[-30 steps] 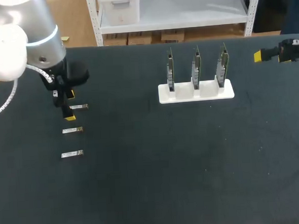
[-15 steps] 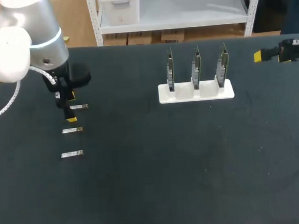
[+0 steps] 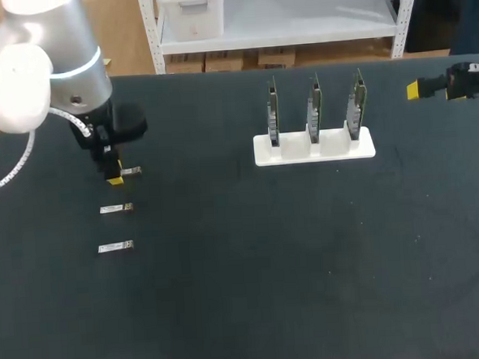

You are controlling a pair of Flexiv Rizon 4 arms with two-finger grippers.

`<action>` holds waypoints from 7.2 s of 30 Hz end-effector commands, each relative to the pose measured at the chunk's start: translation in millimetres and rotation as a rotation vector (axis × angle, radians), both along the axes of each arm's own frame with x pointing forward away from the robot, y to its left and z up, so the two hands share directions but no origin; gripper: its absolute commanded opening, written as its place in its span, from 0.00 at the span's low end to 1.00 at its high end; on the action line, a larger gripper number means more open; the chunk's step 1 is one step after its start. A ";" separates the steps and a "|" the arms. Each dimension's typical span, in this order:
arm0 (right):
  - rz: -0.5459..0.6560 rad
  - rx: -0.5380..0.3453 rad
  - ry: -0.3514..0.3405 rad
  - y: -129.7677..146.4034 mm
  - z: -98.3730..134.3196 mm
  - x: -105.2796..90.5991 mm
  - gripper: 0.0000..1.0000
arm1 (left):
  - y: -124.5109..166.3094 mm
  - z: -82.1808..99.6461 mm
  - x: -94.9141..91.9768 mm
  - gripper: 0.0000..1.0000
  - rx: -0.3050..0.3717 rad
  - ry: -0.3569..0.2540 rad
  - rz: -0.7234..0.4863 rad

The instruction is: Pick up the optical module with the left hand, and insert it into the network port with the right hand.

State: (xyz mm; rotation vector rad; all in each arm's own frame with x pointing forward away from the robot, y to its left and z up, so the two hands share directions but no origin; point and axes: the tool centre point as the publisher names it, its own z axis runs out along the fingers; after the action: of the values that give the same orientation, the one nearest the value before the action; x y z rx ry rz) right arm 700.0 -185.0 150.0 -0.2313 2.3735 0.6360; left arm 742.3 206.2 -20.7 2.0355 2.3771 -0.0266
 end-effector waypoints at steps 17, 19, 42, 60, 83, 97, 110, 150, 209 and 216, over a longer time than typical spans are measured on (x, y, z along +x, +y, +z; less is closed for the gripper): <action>0.000 0.000 0.000 0.0 0.0 0.0 1.00 | 6.7 64.5 39.3 0.00 -0.444 -0.095 0.498; 0.000 0.000 0.000 0.0 0.0 0.0 1.00 | 11.0 78.2 49.5 0.00 -0.508 -0.135 0.566; 0.000 0.000 0.000 0.0 0.0 0.0 1.00 | -63.8 208.5 83.5 0.00 -1.009 -0.335 0.463; 0.000 0.000 0.000 0.0 0.0 0.0 1.00 | -164.4 240.2 80.4 0.00 -1.158 -0.216 0.138; 0.000 0.000 0.000 0.0 0.0 0.0 1.00 | -262.6 236.3 50.0 0.00 -1.321 -0.084 -0.093; 0.000 0.000 0.000 0.0 0.0 0.0 1.00 | -298.8 233.6 57.1 0.00 -1.445 0.020 -0.048; 0.000 0.000 0.000 0.0 0.0 0.0 1.00 | -307.4 220.5 52.6 0.00 -1.460 0.024 -0.058; 0.000 0.000 0.000 0.0 0.0 0.0 1.00 | -311.4 188.3 29.2 0.00 -1.455 -0.004 -0.053; 0.000 0.000 0.000 0.0 0.0 0.0 1.00 | -314.4 175.0 27.9 0.00 -1.433 -0.014 -0.029; 0.000 0.000 0.000 0.0 0.0 0.0 1.00 | -314.1 173.9 29.5 0.00 -1.430 -0.016 -0.022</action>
State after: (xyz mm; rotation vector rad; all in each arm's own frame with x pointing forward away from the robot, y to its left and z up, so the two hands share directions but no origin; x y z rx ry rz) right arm 700.0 -185.0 150.0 -0.2313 2.3735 0.6360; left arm 772.5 -107.4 153.6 1.2341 1.3957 -1.2461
